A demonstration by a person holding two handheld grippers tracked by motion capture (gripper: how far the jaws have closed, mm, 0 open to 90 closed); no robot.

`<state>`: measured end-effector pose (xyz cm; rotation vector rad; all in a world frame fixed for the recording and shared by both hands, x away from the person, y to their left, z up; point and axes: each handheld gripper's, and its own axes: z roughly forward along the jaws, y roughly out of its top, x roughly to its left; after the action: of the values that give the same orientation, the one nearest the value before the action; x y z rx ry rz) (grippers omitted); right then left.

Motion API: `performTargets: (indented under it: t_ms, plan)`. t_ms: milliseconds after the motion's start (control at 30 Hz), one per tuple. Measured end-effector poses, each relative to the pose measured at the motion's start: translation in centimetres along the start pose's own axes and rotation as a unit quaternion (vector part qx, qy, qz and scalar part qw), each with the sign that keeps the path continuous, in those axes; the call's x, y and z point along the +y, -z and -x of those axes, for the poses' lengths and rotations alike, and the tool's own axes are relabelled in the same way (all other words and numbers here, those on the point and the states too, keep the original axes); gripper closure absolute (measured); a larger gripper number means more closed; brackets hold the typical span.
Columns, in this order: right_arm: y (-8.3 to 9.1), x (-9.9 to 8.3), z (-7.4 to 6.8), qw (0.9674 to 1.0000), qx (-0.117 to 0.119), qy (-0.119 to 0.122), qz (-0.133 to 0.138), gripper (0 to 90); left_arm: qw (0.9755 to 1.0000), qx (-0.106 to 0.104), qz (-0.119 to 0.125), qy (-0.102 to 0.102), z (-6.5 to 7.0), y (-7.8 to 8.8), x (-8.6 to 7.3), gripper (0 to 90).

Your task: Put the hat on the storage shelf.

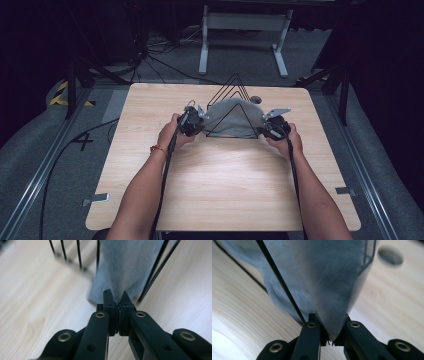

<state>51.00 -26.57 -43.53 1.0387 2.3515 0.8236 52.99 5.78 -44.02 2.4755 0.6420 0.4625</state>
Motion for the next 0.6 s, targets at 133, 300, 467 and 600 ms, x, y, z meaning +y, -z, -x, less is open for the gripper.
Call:
performTargets:
  t_ms: [133, 300, 467, 600]
  plan:
    - [0.6, -1.1, 1.6, 0.9944, 0.035, -0.071, 0.069, 85.3, 0.9964, -0.019, 0.072, 0.040, -0.4, 1.3, 0.1, 88.0]
    - [1.1, -1.5, 1.6, 0.9963, 0.023, -0.064, 0.053, 69.4, 0.9976, -0.015, 0.059, 0.032, -0.1, 1.3, -0.3, 73.4]
    - [2.3, -2.1, 1.3, 0.9971, 0.019, -0.056, 0.048, 60.4, 0.9959, -0.012, 0.070, 0.056, -0.6, 2.6, -2.2, 59.0]
    - [3.9, -2.2, 1.5, 0.9970, 0.007, -0.053, 0.056, 53.0, 0.9958, 0.002, 0.068, 0.061, -0.8, 4.5, -3.5, 41.8]
